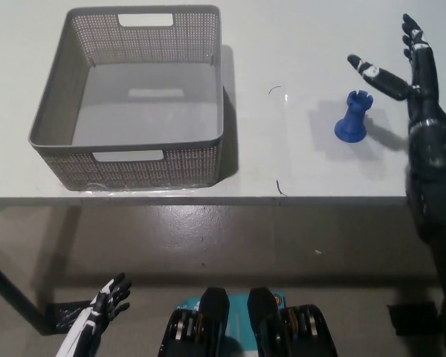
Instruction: Use the right hand to pick up a chess pieces and put it into a container on the left hand side
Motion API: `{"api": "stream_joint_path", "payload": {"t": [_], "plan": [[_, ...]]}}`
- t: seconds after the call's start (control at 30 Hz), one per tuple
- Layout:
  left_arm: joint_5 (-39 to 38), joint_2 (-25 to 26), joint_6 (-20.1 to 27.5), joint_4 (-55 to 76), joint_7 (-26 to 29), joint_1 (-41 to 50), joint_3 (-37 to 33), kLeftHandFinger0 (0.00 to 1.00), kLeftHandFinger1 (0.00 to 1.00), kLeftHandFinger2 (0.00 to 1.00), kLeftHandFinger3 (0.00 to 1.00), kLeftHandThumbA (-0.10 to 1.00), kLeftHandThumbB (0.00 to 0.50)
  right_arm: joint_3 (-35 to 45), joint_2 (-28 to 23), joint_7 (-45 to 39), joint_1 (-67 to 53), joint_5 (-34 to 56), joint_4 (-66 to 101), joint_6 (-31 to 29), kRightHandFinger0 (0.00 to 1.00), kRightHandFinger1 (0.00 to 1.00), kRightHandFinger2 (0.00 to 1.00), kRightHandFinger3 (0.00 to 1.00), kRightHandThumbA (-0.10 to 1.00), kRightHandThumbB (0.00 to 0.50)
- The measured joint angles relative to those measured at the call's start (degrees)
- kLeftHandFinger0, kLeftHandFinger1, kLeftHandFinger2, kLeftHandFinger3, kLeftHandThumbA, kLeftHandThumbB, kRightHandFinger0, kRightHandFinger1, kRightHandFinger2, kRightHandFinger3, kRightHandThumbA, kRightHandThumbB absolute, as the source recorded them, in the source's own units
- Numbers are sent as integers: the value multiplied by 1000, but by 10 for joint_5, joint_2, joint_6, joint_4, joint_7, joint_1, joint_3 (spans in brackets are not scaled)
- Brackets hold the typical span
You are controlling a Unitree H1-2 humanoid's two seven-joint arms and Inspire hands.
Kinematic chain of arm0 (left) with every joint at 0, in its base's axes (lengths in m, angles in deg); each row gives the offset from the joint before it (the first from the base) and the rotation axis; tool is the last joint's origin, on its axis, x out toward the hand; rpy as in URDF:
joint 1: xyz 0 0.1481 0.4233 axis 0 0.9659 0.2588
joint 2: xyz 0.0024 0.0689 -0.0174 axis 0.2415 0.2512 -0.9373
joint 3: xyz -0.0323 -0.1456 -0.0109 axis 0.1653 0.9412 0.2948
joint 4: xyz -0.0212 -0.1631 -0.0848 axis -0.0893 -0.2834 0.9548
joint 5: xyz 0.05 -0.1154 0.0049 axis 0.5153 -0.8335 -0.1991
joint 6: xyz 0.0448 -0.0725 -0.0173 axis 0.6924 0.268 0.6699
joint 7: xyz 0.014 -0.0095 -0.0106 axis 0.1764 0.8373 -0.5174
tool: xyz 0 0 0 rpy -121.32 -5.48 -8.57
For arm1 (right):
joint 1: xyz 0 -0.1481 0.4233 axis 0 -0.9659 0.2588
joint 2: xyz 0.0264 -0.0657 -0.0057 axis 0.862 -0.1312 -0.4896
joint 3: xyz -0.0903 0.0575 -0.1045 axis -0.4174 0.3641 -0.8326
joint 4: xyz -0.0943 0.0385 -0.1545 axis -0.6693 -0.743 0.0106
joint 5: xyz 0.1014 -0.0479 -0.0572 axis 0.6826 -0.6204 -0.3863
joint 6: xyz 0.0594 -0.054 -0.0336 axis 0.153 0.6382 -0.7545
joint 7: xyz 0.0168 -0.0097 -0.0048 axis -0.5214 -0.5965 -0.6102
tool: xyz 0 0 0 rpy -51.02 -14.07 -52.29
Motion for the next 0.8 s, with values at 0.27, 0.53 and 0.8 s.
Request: {"api": "stream_joint_path", "payload": {"t": [0.27, 0.53, 0.8], "plan": [[-1, 0, 0, 0, -2, -2, 0, 1000, 1000, 1000, 1000, 1000, 336, -6, -2, 1, 70, 18, -147, -1, 1000, 1000, 1000, 1000, 950, 500], [-1, 0, 0, 2, -3, -3, 1, 1000, 1000, 1000, 1000, 1000, 330, -22, -2, 8, 70, 23, -198, 1, 1000, 1000, 1000, 1000, 952, 496], [-1, 0, 0, 5, -4, -5, 1, 1000, 1000, 1000, 1000, 1000, 347, -45, -2, 13, 67, 23, -212, 3, 1000, 1000, 1000, 1000, 940, 459]]}}
